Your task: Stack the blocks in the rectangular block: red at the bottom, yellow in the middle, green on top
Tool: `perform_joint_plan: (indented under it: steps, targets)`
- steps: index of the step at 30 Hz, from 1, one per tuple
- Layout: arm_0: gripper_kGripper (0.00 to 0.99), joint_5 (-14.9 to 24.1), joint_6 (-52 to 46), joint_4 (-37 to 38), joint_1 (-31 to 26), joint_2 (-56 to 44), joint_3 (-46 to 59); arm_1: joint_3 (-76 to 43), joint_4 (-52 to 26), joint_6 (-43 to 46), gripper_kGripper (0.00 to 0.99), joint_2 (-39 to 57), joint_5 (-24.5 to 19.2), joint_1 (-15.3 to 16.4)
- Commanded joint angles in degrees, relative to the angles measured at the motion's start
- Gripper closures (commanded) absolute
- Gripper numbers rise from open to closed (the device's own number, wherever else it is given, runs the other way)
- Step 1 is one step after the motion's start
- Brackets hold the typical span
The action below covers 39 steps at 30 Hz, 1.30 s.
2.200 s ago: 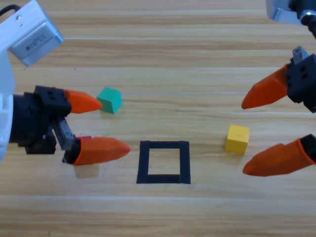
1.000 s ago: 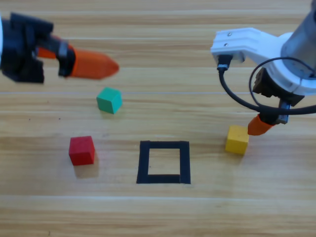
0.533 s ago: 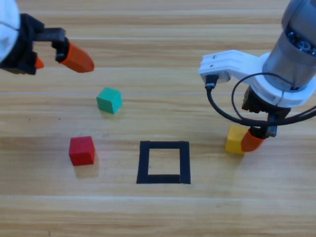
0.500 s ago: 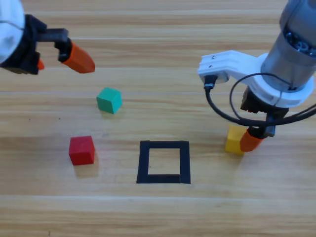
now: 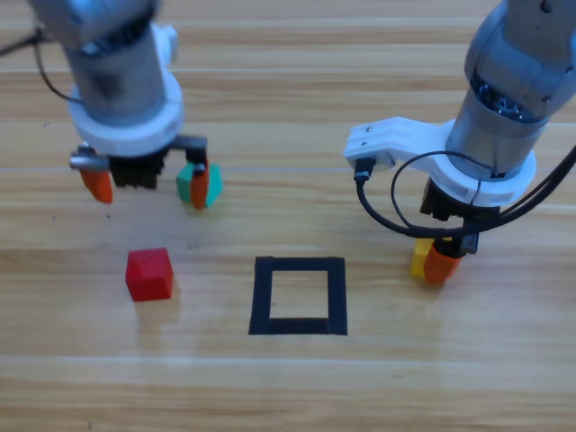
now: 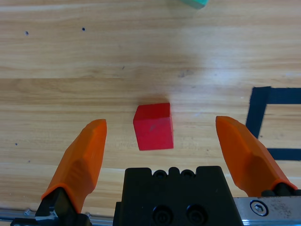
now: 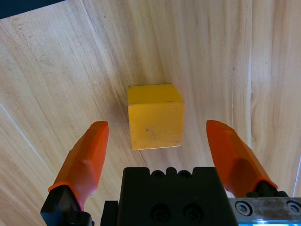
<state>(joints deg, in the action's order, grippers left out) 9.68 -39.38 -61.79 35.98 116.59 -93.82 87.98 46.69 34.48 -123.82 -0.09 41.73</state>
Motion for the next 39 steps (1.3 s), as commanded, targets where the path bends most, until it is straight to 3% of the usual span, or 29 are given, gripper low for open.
perform_joint_plan:
  steps: [1,3,5,11,13,14,18,22,26,33,39]
  targets:
    - [0.000,-1.5,-1.2,-0.4,-1.2,4.9,0.8,2.5,2.1,0.6,0.174,-6.4,1.2,-2.0]
    - [0.014,-2.1,-1.2,-0.3,-2.0,5.1,1.4,2.7,2.2,0.6,0.223,-6.9,1.2,-2.0]
    - [0.021,-2.6,-1.4,-0.2,-2.5,5.0,1.7,4.2,3.9,0.8,0.340,-7.8,1.2,-2.0]
    - [0.024,-4.2,-1.6,2.7,-3.9,3.5,6.2,6.4,7.1,0.5,0.832,-9.3,1.2,-2.0]
    - [0.031,-4.8,-1.8,4.3,-4.0,2.8,8.3,6.9,8.0,-2.2,0.969,-9.0,0.9,-2.0]
    - [0.030,-5.0,-1.8,5.4,-4.0,2.5,9.6,7.2,8.6,-4.5,0.990,-8.5,0.8,-2.0]
    - [0.024,-6.2,-2.1,8.9,-3.9,1.1,13.8,7.6,10.2,-15.4,0.990,-4.5,0.5,-2.0]
    - [0.028,-6.8,-2.3,10.1,-3.9,0.1,15.3,5.8,10.2,-20.6,0.990,0.1,0.6,-1.5]
    - [0.048,-7.1,-2.5,11.2,-3.9,-0.8,16.5,5.4,9.7,-24.4,0.990,2.2,0.9,-1.1]
    - [0.106,-7.8,-2.5,13.8,-3.9,-0.8,18.4,3.2,5.9,-31.1,0.990,4.1,6.0,0.1]
    - [0.159,-7.9,-2.5,15.4,-3.9,0.3,18.9,-0.3,2.4,-34.6,0.990,5.6,6.3,0.1]
